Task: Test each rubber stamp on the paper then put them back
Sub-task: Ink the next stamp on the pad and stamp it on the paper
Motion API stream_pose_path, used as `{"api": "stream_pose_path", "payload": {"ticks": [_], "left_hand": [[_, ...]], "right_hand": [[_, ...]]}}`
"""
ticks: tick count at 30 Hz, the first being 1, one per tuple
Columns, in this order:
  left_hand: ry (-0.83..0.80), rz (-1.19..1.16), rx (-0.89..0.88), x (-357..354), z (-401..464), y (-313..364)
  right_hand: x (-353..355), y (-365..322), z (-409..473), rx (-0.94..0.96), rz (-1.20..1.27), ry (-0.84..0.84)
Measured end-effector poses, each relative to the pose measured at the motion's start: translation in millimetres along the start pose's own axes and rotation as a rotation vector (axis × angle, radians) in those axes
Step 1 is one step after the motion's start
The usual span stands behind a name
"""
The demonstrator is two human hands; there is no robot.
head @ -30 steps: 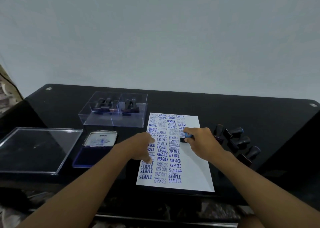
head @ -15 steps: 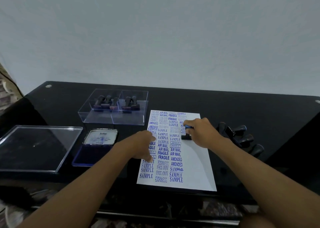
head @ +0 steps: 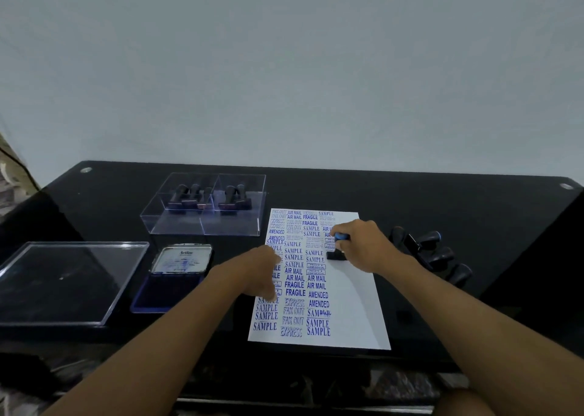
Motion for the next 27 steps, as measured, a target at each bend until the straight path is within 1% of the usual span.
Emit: {"api": "stream_pose_path", "payload": {"ticks": [4, 9, 11, 15, 20, 25, 27], "left_hand": [[0.010, -0.005, 0.006, 5.1, -0.8, 0.6], [0.084, -0.033, -0.002, 16.8, -4.5, 2.5], [0.118, -0.033, -0.018, 21.4, -5.9, 9.1], [0.161, 0.008, -0.100, 23.7, -1.5, 38.0], [0.146, -0.002, -0.185, 9.7, 8.0, 90.1], [0.128, 0.018, -0.247, -5.5, 13.7, 131.6], [0.129, 0.028, -0.258, -6.5, 13.5, 139.5]], "right_hand": [[22.8, -4.4, -2.4, -0.024, 0.002, 0.091], [43.1, -2.8, -8.4, 0.000, -0.085, 0.127], [46.7, 5.3, -11.4, -0.008, -0.097, 0.109], [51.5, 29.5, -26.2, -0.104, -0.113, 0.043], [53.5, 62.3, -51.5, -0.209, -0.186, -0.018], [53.9, 91.4, -64.1, -0.317, -0.232, 0.005], [52.5, 96.8, -65.7, -0.333, -0.239, 0.003]]}}
Point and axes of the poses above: each hand's wrist, its own z-axis towards the middle knuckle, its own x-axis out of the back of the hand, y = z × x, the point moved 8 cm from there along z, towards the middle knuckle, and after that the axes turned 8 degrees about -x, right-handed, at the moved point
